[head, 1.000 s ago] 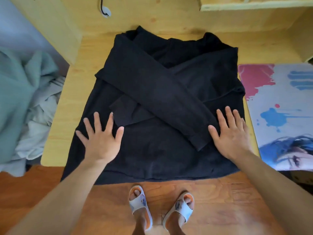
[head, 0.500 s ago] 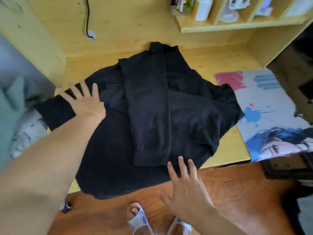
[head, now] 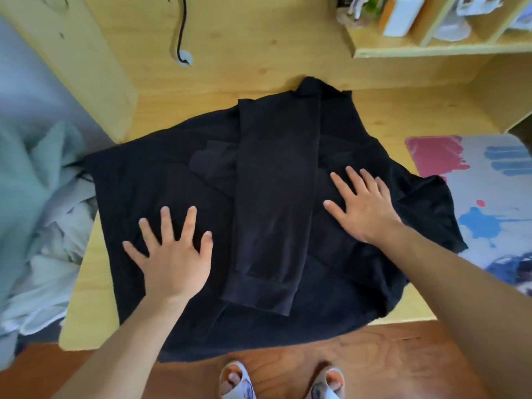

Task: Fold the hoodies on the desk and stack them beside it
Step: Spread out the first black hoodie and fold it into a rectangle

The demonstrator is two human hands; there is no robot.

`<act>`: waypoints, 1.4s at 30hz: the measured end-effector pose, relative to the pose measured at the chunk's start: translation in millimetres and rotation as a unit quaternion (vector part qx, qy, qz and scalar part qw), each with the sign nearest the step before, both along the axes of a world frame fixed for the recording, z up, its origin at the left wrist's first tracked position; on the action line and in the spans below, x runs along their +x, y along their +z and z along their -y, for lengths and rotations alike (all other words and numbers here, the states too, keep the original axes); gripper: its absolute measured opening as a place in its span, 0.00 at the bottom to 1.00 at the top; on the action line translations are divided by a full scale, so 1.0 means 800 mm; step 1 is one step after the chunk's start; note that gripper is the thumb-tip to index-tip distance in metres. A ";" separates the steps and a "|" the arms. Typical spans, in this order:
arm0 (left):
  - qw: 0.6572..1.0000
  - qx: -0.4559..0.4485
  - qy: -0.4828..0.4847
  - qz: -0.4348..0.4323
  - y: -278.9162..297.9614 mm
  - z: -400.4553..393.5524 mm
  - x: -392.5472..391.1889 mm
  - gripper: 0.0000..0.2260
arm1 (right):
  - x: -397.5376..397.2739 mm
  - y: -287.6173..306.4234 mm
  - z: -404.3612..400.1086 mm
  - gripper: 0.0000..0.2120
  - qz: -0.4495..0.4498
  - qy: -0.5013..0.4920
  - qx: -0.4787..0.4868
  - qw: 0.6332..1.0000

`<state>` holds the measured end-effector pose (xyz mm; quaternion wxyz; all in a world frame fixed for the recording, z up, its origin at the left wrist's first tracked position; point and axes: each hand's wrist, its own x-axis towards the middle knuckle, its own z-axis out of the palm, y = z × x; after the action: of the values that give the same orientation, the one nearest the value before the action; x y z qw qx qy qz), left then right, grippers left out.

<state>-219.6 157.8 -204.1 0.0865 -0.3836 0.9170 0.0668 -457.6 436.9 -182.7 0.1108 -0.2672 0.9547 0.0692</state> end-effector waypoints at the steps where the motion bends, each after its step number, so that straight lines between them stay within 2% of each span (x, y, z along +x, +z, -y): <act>1: 1.000 -0.007 -0.007 -0.001 -0.001 0.008 -0.007 0.29 | 0.001 -0.005 0.001 0.36 -0.015 -0.013 -0.007 1.000; 3: 0.999 -0.021 -0.038 -0.003 -0.004 0.029 -0.026 0.29 | 0.008 -0.006 -0.005 0.36 -0.018 -0.055 -0.020 0.998; 7: 0.987 -0.032 -0.158 0.000 -0.001 0.077 -0.092 0.28 | 0.066 -0.004 -0.027 0.37 -0.022 -0.159 -0.038 0.986; 11: 0.980 -0.029 -0.195 0.025 -0.004 0.079 -0.098 0.28 | 0.083 -0.009 -0.035 0.36 -0.030 -0.179 -0.034 0.983; 14: 0.992 -0.058 -0.112 0.003 0.003 0.069 -0.053 0.27 | 0.061 -0.008 -0.033 0.36 -0.008 -0.166 -0.049 0.985; 16: 0.996 -0.056 -0.029 -0.061 0.027 0.054 -0.014 0.26 | 0.067 0.009 -0.034 0.33 0.021 -0.165 -0.084 0.982; 18: 0.985 -0.022 0.024 -0.168 0.048 0.025 0.038 0.25 | 0.108 0.032 -0.045 0.24 -0.012 -0.144 -0.219 0.965; 20: 0.966 0.052 0.127 -0.220 0.062 -0.018 0.098 0.23 | 0.175 0.051 -0.065 0.11 -0.060 -0.160 -0.352 0.920; 22: 0.935 0.114 0.269 -0.203 0.058 -0.052 0.147 0.24 | 0.234 0.057 -0.086 0.01 -0.020 -0.305 -0.423 0.853; 23: 0.913 0.135 0.331 -0.196 0.050 -0.063 0.162 0.25 | 0.251 0.049 -0.093 0.03 0.015 -0.410 -0.442 0.797; 24: 0.885 0.159 0.384 -0.209 0.042 -0.068 0.169 0.27 | 0.260 0.037 -0.100 0.07 0.050 -0.507 -0.459 0.728; 25: 0.837 0.193 0.448 -0.248 0.038 -0.072 0.170 0.29 | 0.263 0.031 -0.104 0.11 0.087 -0.582 -0.489 0.644; 26: 0.764 0.236 0.524 -0.294 0.040 -0.074 0.167 0.29 | 0.260 0.027 -0.108 0.15 0.130 -0.630 -0.525 0.558; 27: 0.672 0.299 0.592 -0.329 0.045 -0.075 0.163 0.27 | 0.253 0.026 -0.110 0.19 0.174 -0.655 -0.559 0.478; 28: 0.580 0.381 0.627 -0.354 0.055 -0.077 0.160 0.22 | 0.246 0.031 -0.112 0.23 0.207 -0.668 -0.578 0.419; 29: 0.511 0.456 0.630 -0.366 0.063 -0.079 0.156 0.17 | 0.237 0.031 -0.117 0.26 0.233 -0.676 -0.584 0.384; 30: 0.473 0.505 0.622 -0.366 0.064 -0.080 0.149 0.16 | 0.223 0.025 -0.119 0.28 0.255 -0.680 -0.582 0.365; 31: 0.460 0.532 0.613 -0.360 0.071 -0.081 0.145 0.16 | 0.213 0.023 -0.122 0.29 0.262 -0.684 -0.576 0.364; 35: 0.485 0.493 0.625 -0.363 0.084 -0.071 0.138 0.12 | 0.186 0.031 -0.142 0.27 0.240 -0.712 -0.559 0.350; 38: 0.438 0.478 0.617 -0.446 0.097 -0.059 0.140 0.09 | 0.169 0.037 -0.153 0.26 0.203 -0.727 -0.535 0.380; 40: 0.407 0.488 0.596 -0.490 0.112 -0.062 0.144 0.08 | 0.164 0.033 -0.155 0.26 0.219 -0.732 -0.533 0.365; 42: 0.393 0.499 0.589 -0.500 0.119 -0.070 0.148 0.11 | 0.163 0.029 -0.158 0.25 0.232 -0.731 -0.531 0.361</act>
<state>-101.6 213.9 -108.6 -0.2719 -0.6142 0.1443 0.7266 -327.2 563.6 -159.6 0.1703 0.5267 0.5506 -0.6249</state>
